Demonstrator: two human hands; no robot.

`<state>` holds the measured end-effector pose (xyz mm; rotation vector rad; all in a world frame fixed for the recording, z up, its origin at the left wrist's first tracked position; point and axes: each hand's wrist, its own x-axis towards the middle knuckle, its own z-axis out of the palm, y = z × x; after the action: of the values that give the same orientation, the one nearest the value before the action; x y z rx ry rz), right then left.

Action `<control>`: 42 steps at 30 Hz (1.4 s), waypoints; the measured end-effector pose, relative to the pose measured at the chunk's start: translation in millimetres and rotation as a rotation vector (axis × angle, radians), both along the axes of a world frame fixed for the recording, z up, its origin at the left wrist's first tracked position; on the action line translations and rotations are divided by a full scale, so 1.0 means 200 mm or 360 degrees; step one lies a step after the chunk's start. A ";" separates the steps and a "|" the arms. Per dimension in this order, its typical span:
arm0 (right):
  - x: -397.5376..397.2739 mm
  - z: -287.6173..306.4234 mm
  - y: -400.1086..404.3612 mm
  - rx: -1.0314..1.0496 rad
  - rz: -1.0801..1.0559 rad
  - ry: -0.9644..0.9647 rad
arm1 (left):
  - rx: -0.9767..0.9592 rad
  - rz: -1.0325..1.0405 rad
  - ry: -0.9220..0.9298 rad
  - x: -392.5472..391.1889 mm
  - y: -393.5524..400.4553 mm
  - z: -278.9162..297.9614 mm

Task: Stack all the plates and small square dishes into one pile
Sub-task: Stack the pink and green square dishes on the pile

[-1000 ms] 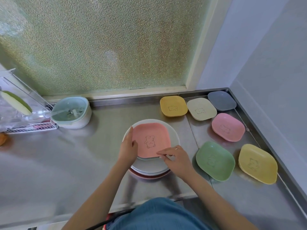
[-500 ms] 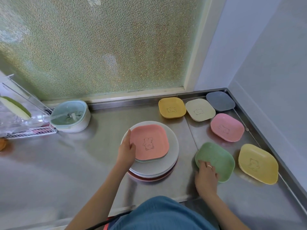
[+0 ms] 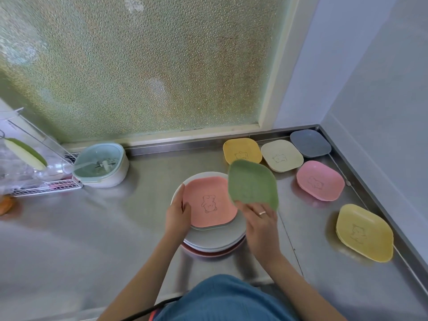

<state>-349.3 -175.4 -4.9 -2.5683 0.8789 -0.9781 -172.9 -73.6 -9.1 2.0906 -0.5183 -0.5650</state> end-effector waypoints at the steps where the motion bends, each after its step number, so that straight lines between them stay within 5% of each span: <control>1: 0.04 0.03 0.02 -0.0059 0.0083 -0.0024 | -0.0008 -0.0003 0.0007 0.00 0.00 0.00; 19: 0.22 0.00 0.15 -0.0011 0.0703 0.0449 | -0.0323 0.0166 0.0204 0.02 0.04 0.02; 25: 0.29 0.06 0.00 0.0537 0.0177 0.0241 | -0.0091 -0.0046 0.0010 0.03 0.04 0.05; 31: 0.31 -0.04 -0.11 0.0940 -0.0041 0.0700 | 0.0214 -0.0283 -0.0184 0.05 0.02 0.00; 42: 0.31 -0.04 -0.11 0.0986 -0.0091 0.0721 | 0.0234 -0.0259 -0.0202 0.05 0.01 -0.02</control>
<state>-287.4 -197.8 -12.8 -2.2342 1.1480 -0.0764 -162.6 -71.5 -12.6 2.2472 -0.7452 -0.5806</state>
